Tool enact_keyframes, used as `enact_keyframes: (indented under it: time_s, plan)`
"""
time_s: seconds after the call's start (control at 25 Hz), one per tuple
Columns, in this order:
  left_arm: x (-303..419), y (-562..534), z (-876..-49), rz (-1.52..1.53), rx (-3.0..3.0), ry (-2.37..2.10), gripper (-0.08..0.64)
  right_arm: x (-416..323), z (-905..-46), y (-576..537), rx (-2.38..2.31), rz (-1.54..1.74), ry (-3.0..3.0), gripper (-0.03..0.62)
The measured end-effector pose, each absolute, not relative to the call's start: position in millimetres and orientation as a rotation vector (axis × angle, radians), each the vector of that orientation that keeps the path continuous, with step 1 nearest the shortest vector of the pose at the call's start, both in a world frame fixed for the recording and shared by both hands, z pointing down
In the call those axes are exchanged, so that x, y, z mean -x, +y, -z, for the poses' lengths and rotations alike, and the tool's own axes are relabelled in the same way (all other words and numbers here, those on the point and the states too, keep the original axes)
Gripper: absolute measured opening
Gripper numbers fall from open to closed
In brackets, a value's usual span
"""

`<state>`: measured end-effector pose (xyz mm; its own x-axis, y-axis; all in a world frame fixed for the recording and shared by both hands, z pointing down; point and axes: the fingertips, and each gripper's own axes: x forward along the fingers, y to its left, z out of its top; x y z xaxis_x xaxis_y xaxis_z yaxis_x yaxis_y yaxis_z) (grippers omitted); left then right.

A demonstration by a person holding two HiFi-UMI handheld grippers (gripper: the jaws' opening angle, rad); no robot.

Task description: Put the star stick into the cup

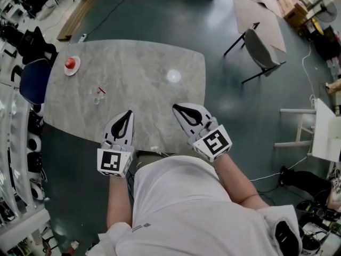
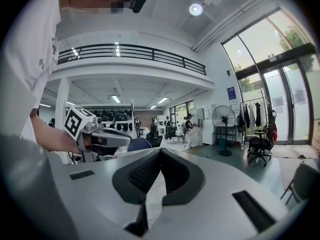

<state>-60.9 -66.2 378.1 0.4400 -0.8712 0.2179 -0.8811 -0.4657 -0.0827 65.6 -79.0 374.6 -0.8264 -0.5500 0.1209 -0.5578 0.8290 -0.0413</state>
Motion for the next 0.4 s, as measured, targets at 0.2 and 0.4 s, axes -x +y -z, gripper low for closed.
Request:
enact_keyframes:
  time_s: [0.2, 0.4]
  plan:
    - [70, -64, -382, -0.353, -2.621, -1.595, 0.003, -58, -377, -79, -0.895, -0.128, -2.890, 0.009]
    - [90, -62, -386, -0.350, -2.605, -1.598, 0.003, -41, -380, -75, -0.884, -0.112, -2.879, 0.009]
